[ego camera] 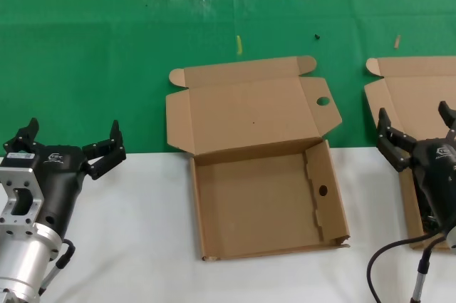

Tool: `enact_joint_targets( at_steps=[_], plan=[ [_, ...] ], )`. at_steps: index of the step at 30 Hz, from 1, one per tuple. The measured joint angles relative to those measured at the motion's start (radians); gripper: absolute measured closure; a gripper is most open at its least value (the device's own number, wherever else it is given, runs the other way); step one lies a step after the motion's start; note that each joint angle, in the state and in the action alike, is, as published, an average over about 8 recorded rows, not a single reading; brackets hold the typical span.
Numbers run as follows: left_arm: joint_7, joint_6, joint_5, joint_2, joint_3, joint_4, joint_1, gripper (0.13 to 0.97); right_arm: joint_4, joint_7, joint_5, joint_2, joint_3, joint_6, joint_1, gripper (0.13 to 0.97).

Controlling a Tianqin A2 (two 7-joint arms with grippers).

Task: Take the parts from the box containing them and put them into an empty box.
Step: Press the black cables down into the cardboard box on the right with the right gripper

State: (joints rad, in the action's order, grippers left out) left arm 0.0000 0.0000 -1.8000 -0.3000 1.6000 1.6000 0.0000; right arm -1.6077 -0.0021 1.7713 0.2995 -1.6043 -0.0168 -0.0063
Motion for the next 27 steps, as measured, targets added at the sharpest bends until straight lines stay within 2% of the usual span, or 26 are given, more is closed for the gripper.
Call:
enact_joint_targets(
  at_steps=[3, 11, 20, 27],
  plan=[
    [0.0, 0.0, 0.0, 0.0, 0.0, 0.0, 0.0, 0.132, 0.0, 0.0, 0.0, 0.0, 0.0, 0.0, 0.0, 0.541],
    [0.0, 0.0, 0.0, 0.0, 0.0, 0.0, 0.0, 0.132, 0.0, 0.0, 0.0, 0.0, 0.0, 0.0, 0.0, 0.341],
    [0.0, 0.0, 0.0, 0.0, 0.0, 0.0, 0.0, 0.132, 0.0, 0.0, 0.0, 0.0, 0.0, 0.0, 0.0, 0.206],
    [0.0, 0.0, 0.0, 0.0, 0.0, 0.0, 0.0, 0.132, 0.003, -0.003, -0.003, 0.002, -0.001, 0.003, 0.001, 0.155]
  ],
)
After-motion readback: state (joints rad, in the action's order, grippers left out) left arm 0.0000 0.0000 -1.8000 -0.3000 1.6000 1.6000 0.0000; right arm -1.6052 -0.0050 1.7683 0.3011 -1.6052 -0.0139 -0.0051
